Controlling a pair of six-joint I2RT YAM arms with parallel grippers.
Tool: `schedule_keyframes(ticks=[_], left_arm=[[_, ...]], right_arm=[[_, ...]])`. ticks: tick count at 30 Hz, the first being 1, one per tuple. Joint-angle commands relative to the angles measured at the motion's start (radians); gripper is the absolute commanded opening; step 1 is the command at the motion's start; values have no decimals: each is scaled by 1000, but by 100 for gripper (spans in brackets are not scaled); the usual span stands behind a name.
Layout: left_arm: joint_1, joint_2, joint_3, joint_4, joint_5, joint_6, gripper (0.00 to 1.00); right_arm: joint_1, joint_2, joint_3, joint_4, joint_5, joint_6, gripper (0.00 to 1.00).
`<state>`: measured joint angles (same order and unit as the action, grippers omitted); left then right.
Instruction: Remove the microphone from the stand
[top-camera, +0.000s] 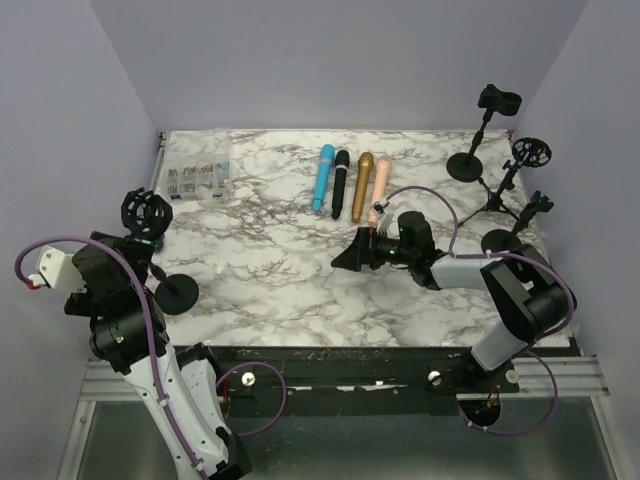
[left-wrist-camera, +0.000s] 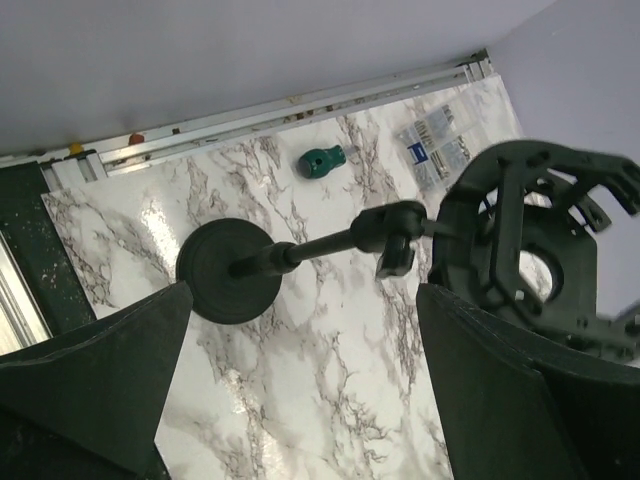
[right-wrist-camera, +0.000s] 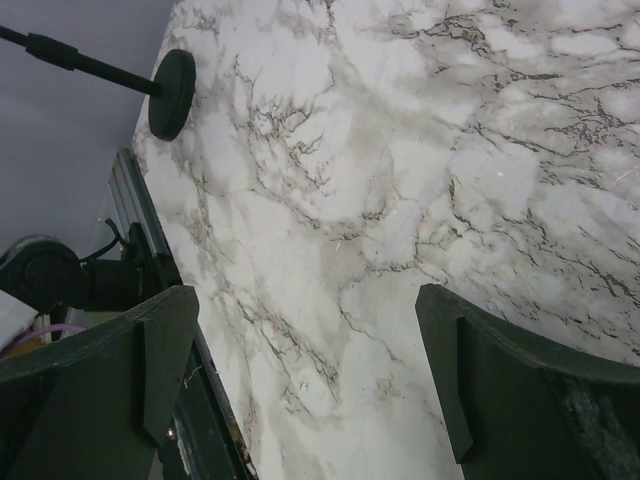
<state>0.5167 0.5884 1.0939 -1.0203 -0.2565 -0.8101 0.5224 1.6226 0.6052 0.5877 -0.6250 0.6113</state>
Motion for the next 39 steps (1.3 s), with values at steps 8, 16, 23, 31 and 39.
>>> schedule_keyframes(ticks=[8,16,23,31,39], left_arm=[[-3,41,131,35,65,93,99],[-5,-3,163,149,201,229,99],[-64,-67,166,211,287,311,99],[-165,-111,192,209,401,323,99],[-181,-138,178,234,497,273,99]], right_arm=[[108,37,33,47,5,-65,100],[310,123,168,215,119,-93,100],[476,349,436,375,232,-138,100],[552,611,875,242,227,-270,100],[640,869,1269,142,254,-354,100]])
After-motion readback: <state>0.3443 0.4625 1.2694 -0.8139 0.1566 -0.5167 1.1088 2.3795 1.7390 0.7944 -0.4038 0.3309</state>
